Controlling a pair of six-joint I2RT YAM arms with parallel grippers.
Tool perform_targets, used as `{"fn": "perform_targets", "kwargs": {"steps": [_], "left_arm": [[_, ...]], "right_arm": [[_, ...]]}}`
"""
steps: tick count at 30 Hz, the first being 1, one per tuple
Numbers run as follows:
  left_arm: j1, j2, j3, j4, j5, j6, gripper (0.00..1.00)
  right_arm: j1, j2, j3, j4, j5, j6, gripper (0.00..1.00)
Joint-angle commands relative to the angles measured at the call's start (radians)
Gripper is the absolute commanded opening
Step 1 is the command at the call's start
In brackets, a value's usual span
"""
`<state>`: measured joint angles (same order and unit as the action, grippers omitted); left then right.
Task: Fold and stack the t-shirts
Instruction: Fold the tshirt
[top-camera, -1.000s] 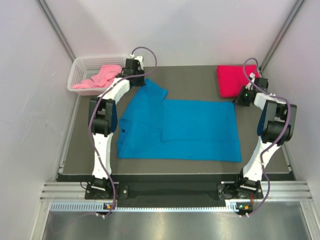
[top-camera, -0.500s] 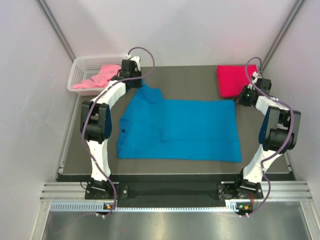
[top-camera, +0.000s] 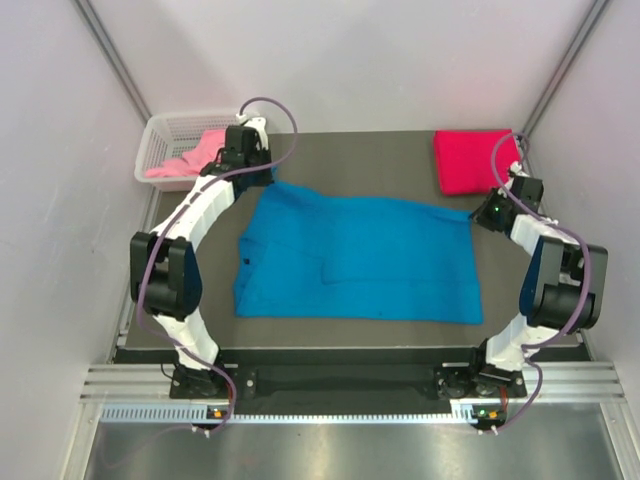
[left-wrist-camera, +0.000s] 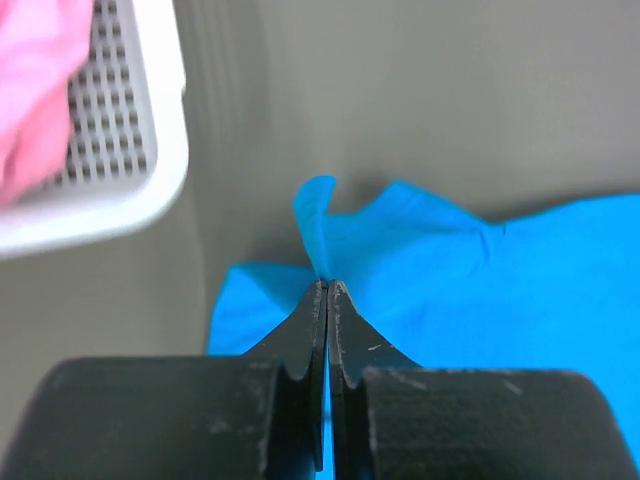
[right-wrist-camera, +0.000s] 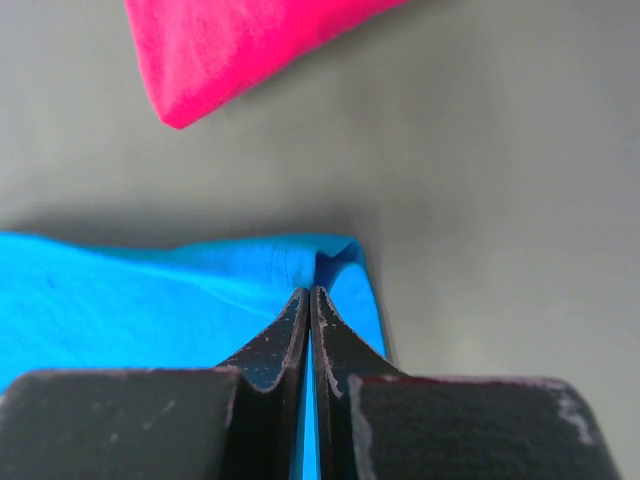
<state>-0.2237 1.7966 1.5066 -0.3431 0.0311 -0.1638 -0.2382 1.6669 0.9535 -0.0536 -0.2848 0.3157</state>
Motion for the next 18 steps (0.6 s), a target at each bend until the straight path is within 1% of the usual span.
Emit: {"fn": "perform_targets", "kwargs": {"steps": [1, 2, 6, 8, 9, 12, 13, 18], "left_arm": [[-0.003, -0.104, -0.077, -0.037, 0.001, -0.04, 0.0], [-0.002, -0.117, -0.092, -0.062, 0.012, -0.058, 0.0], [-0.003, -0.202, -0.192, -0.111, -0.002, -0.089, 0.0], [-0.003, -0.23, -0.216, -0.128, -0.022, -0.117, 0.0], [-0.003, -0.249, -0.226, -0.169, -0.054, -0.124, 0.0], [-0.005, -0.282, -0.229, -0.223, -0.037, -0.131, 0.0], [-0.005, -0.292, -0.235, -0.24, -0.008, -0.135, 0.0], [-0.005, -0.358, -0.308, -0.261, -0.023, -0.146, 0.0]], "right_arm": [[-0.001, -0.088, -0.027, 0.057, 0.061, 0.022, 0.0], [-0.004, -0.108, -0.036, 0.026, 0.079, 0.028, 0.0], [-0.007, -0.154, -0.088, 0.009, 0.114, 0.034, 0.0], [-0.009, -0.18, -0.114, -0.002, 0.14, 0.029, 0.0], [-0.012, -0.191, -0.125, -0.005, 0.147, 0.028, 0.0], [-0.013, -0.234, -0.168, -0.005, 0.162, 0.043, 0.0], [-0.013, -0.248, -0.194, -0.003, 0.161, 0.048, 0.0], [-0.013, -0.338, -0.272, 0.021, 0.176, 0.056, 0.0]]}}
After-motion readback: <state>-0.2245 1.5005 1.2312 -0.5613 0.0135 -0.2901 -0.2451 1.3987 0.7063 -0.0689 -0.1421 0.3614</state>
